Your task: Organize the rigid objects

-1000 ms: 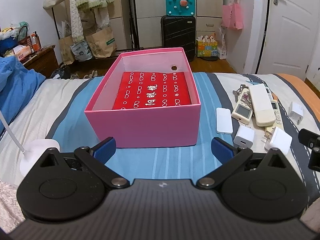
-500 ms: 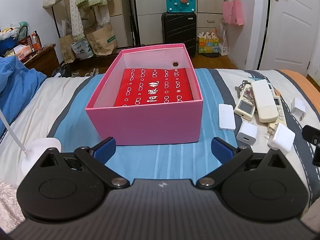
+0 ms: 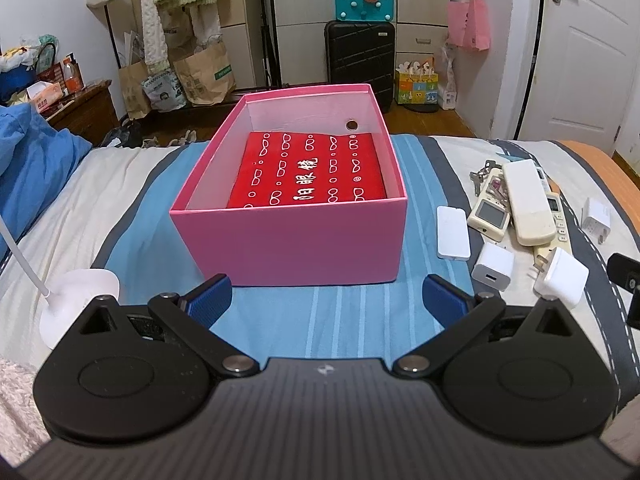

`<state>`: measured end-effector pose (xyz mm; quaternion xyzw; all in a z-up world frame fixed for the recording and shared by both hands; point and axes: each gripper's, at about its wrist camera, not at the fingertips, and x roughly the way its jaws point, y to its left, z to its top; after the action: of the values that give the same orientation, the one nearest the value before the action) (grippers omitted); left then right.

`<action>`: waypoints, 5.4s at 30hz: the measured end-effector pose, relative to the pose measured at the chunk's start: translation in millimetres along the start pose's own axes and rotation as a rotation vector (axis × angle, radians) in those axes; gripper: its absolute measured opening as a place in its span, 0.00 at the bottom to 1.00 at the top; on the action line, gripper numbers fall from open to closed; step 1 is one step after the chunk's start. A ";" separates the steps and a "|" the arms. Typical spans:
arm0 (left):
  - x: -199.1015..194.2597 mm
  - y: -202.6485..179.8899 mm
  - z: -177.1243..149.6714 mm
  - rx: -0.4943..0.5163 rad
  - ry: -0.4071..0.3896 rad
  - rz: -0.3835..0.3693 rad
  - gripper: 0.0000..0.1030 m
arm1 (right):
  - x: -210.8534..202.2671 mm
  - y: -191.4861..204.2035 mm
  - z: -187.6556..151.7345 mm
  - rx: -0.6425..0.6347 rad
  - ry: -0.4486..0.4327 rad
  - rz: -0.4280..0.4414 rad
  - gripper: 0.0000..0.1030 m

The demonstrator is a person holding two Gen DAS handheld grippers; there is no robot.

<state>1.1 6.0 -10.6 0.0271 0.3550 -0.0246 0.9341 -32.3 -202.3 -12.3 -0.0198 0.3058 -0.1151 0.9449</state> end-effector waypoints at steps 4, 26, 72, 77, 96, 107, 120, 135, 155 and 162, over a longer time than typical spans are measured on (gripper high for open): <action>0.4 -0.2 -0.2 -0.007 0.004 -0.001 1.00 | 0.0 0.2 0.4 -0.001 0.002 0.002 1.00; 1.4 -1.8 -1.0 -0.006 0.018 -0.005 1.00 | 2.2 1.6 -1.8 -0.005 0.009 0.004 1.00; 76.6 67.7 122.5 0.032 0.249 -0.035 0.97 | 130.1 -34.0 104.4 0.020 0.444 0.360 0.89; 115.0 68.0 134.0 0.049 0.310 -0.033 0.97 | 174.3 -19.4 120.9 0.015 0.469 0.289 0.89; 194.1 129.9 146.0 -0.056 0.334 -0.026 0.68 | 235.6 -35.2 93.3 0.145 0.514 0.284 0.40; 218.7 138.4 139.3 -0.037 0.365 -0.015 0.11 | 228.8 -25.7 96.5 0.188 0.494 0.476 0.20; 225.8 145.1 134.2 -0.041 0.326 -0.055 0.02 | 249.1 -22.1 81.6 0.180 0.558 0.494 0.52; 226.7 148.7 133.3 -0.057 0.321 -0.126 0.04 | 207.9 0.3 87.4 0.078 0.519 0.666 0.04; 238.3 152.2 130.0 -0.084 0.346 -0.131 0.04 | 258.1 -21.6 70.2 0.241 0.565 0.554 0.48; 237.3 151.6 127.7 -0.080 0.344 -0.124 0.03 | 242.6 -0.6 69.9 0.178 0.596 0.648 0.41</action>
<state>272.7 142.1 -67.9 -0.0283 0.5110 -0.0631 0.8568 199.1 -260.9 -94.6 0.1926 0.5438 0.1600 0.8010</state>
